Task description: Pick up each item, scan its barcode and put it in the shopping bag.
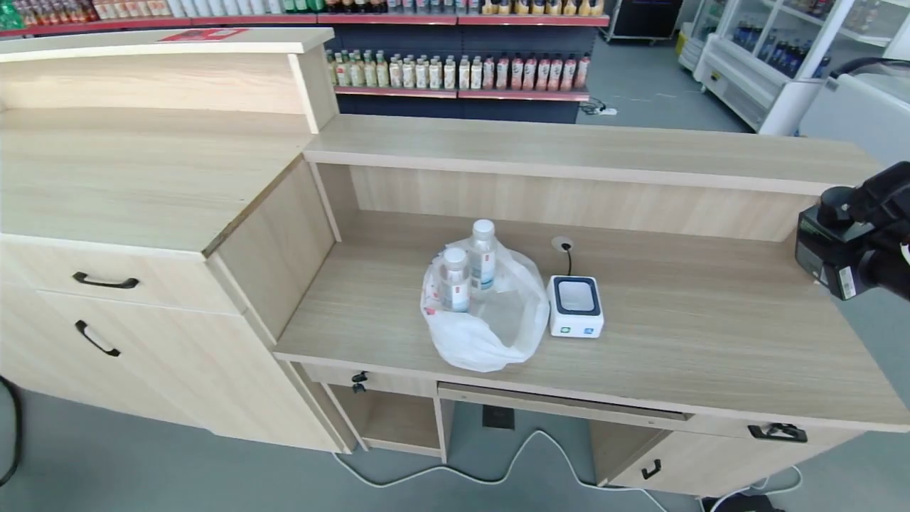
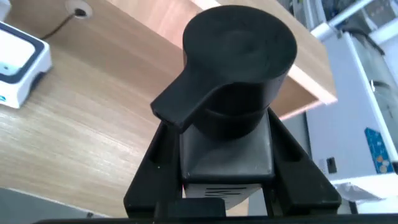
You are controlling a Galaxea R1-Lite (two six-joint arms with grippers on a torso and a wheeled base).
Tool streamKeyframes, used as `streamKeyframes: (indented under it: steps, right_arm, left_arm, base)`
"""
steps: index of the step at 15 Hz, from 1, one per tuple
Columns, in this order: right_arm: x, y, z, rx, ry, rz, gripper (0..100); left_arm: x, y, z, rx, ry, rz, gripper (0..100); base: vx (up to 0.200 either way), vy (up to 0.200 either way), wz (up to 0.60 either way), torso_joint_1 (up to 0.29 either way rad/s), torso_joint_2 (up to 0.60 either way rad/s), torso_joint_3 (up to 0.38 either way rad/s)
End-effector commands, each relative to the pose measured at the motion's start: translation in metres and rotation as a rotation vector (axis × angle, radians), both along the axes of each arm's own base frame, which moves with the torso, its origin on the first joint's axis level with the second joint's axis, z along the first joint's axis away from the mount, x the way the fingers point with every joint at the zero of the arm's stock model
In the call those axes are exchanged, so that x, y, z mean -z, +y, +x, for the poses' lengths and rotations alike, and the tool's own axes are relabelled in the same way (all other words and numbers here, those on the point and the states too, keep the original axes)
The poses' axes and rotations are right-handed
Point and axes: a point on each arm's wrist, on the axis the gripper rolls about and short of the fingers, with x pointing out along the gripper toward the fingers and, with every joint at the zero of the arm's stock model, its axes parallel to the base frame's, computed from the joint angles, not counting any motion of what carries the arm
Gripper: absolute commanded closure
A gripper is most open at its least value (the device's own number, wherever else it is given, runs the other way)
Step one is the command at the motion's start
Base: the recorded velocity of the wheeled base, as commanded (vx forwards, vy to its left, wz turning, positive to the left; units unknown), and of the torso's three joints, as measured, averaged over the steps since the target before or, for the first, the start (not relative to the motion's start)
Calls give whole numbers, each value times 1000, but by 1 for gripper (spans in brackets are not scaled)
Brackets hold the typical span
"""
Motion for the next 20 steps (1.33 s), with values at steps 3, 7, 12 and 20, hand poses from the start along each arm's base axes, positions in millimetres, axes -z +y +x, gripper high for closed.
streamKeyframes:
  steps: [3,7,12,20]
  right_arm:
    - [22,-6,21,-8,59,-83,100]
    - [44,-10,49,-147,38,-124,100]
    - [72,-11,77,-381,-15,-138,100]
    - [106,-21,97,-438,-45,-211,100]
  left_arm:
    - [0,0,0,-1,-1,0,0]
    - [0,0,0,1,-1,0,0]
    - [0,0,0,1,-1,0,0]
    - [0,0,0,1,-1,0,0]
  base:
    - [0,0,200,1,1,2]
    - [0,0,0,0,0,0]
    - [0,0,0,0,0,0]
    - [0,0,0,0,0,0]
